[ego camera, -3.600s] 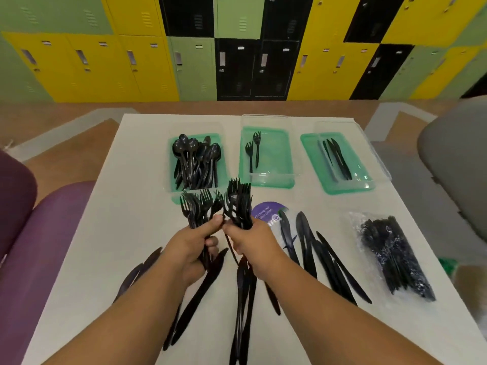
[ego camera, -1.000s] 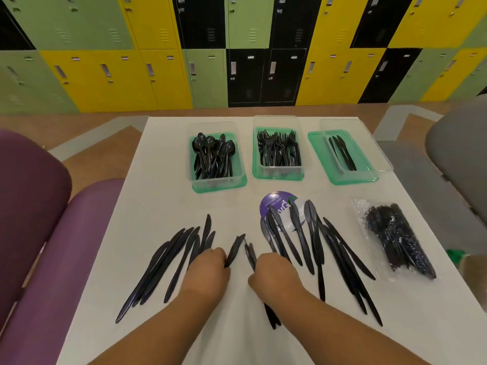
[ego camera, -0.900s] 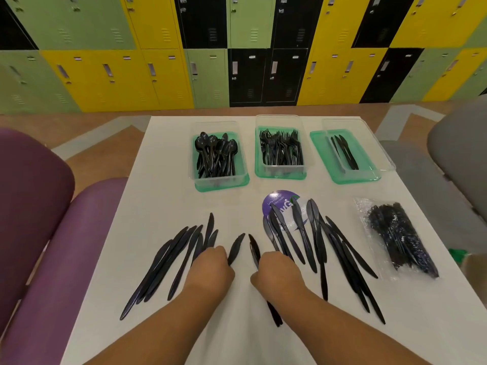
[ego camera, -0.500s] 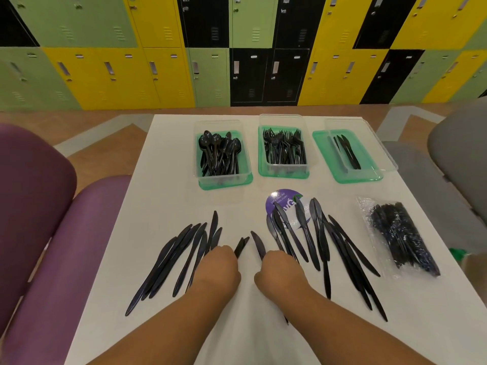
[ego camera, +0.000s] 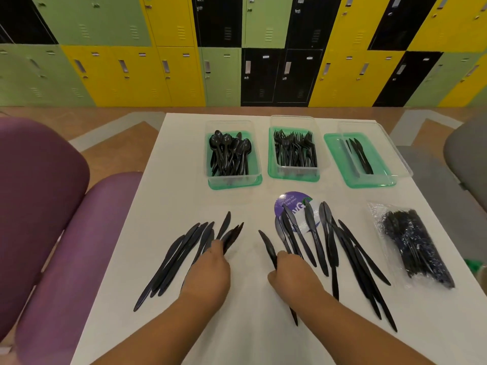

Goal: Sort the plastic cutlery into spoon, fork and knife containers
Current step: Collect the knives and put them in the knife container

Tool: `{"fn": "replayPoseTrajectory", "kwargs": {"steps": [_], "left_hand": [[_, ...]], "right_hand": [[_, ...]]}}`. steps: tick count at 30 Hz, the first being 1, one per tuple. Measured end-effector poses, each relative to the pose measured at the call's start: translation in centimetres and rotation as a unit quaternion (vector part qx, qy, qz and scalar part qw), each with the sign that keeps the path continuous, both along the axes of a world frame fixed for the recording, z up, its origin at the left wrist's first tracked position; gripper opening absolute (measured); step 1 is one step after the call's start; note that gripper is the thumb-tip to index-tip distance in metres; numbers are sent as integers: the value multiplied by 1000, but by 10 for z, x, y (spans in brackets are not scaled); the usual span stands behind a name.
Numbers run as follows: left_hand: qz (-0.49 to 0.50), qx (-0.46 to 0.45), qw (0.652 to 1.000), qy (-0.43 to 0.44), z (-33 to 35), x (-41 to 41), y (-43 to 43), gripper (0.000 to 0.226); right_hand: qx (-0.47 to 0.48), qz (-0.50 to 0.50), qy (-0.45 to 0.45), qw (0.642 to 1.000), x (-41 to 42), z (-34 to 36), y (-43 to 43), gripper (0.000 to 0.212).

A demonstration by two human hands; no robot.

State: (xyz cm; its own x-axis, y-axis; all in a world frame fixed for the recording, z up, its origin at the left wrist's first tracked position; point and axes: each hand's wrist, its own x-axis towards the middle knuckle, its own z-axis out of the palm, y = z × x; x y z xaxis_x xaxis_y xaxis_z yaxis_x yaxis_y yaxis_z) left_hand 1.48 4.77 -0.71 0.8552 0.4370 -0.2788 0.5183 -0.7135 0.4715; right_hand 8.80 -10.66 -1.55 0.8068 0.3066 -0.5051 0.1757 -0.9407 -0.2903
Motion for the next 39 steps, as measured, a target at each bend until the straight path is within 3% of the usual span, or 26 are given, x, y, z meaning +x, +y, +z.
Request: {"fn": "replayPoseTrajectory", "kwargs": {"steps": [2,3,8,11,14,20,26,29,36,39], "left_hand": [[65,-10,996,-52,-1,-8,21,15],[93,-13,994,-64,-3,-13,33,19],[148,39,987,48,-9,-29,60,115],[146,58,985,76,-12,-29,56,127],[145,72,983,87,-13,-25,54,118],[117,69,987,81,-11,-15,51,72],[98,66,985,125,-8,-1,54,52],[78,75,982,154,-5,8,54,45],[-3,146,971,187,4,22,48,19],[-21,171,968,184,2,23,44,23]], "right_hand": [[25,-3,-20,999,1,1,-7,10],[36,-11,-23,999,2,0,-11,18],[70,-33,-33,996,5,2,-21,27],[81,-45,-37,995,8,4,-22,27],[87,-53,-41,994,10,7,-25,28],[137,-113,-68,982,15,5,-34,18],[180,-157,-82,968,26,6,-47,18],[156,-170,-109,967,40,7,-53,9],[12,-77,-88,993,57,7,-28,60],[-8,-63,-82,995,57,6,-17,48]]}}
